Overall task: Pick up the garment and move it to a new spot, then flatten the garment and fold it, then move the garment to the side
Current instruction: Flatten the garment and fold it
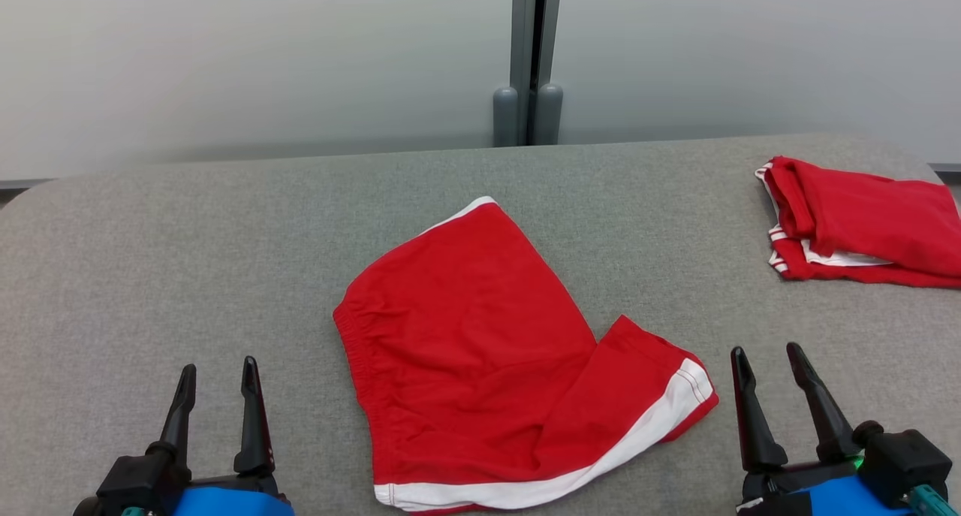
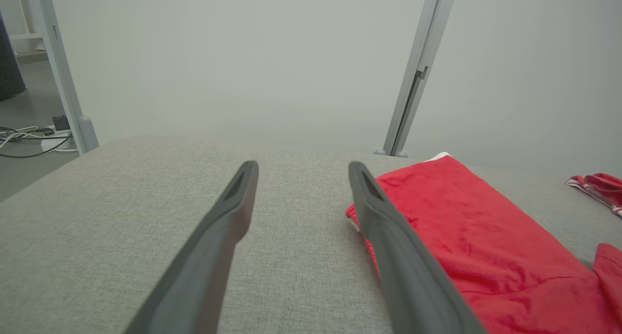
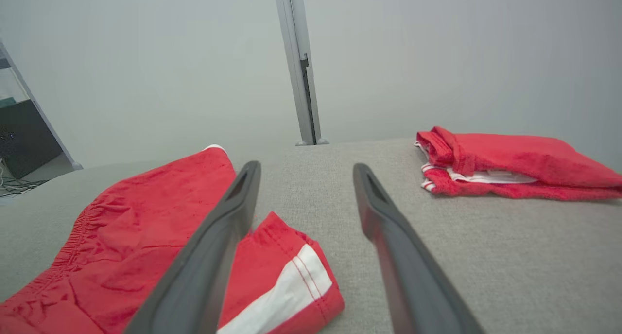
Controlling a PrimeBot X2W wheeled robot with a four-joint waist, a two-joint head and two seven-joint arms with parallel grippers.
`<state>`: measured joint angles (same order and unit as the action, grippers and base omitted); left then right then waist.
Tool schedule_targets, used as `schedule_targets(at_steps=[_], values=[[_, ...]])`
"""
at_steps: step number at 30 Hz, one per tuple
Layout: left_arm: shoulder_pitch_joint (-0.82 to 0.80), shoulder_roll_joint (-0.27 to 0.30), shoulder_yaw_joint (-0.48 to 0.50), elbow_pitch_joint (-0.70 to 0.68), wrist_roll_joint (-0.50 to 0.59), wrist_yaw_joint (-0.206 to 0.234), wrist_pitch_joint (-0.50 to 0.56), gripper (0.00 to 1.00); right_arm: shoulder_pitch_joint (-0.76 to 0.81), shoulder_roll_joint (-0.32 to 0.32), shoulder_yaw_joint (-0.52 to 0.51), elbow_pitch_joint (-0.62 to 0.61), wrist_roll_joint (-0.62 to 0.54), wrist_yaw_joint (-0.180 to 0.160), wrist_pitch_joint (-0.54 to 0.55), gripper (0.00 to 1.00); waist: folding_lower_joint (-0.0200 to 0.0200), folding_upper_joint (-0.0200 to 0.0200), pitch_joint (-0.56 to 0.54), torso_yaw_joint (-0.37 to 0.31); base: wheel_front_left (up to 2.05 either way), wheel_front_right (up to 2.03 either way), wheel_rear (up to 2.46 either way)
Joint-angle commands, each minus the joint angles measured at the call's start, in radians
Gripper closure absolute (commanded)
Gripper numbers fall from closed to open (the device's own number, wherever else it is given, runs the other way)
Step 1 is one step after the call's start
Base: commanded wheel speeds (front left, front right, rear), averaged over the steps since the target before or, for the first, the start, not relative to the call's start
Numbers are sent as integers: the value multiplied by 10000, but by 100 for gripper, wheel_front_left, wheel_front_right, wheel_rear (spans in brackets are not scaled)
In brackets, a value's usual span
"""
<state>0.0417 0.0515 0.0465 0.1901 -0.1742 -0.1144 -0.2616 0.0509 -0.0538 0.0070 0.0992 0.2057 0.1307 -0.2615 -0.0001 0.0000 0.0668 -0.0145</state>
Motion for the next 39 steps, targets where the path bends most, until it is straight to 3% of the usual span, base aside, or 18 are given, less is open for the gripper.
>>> schedule_targets(at_steps=[1,13,28,39], values=[[125,-15,4,14,49,-36,-45,0,149,15,25,-211,-122,1,-44,0,1,0,-49,-1,0,0,0],[293,-12,-53,-26,144,-74,-45,0,552,-72,335,-226,-825,1,64,0,1,0,-243,123,0,0,0],[-382,-13,-280,4,66,-127,-45,0,-2014,-1976,1626,1864,-303,1,2099,0,1,0,385,678,0,0,0],[-523,-14,-369,-24,-96,-25,-45,0,-2368,-2341,2427,3372,622,1,2410,0,1,0,776,1052,0,0,0]])
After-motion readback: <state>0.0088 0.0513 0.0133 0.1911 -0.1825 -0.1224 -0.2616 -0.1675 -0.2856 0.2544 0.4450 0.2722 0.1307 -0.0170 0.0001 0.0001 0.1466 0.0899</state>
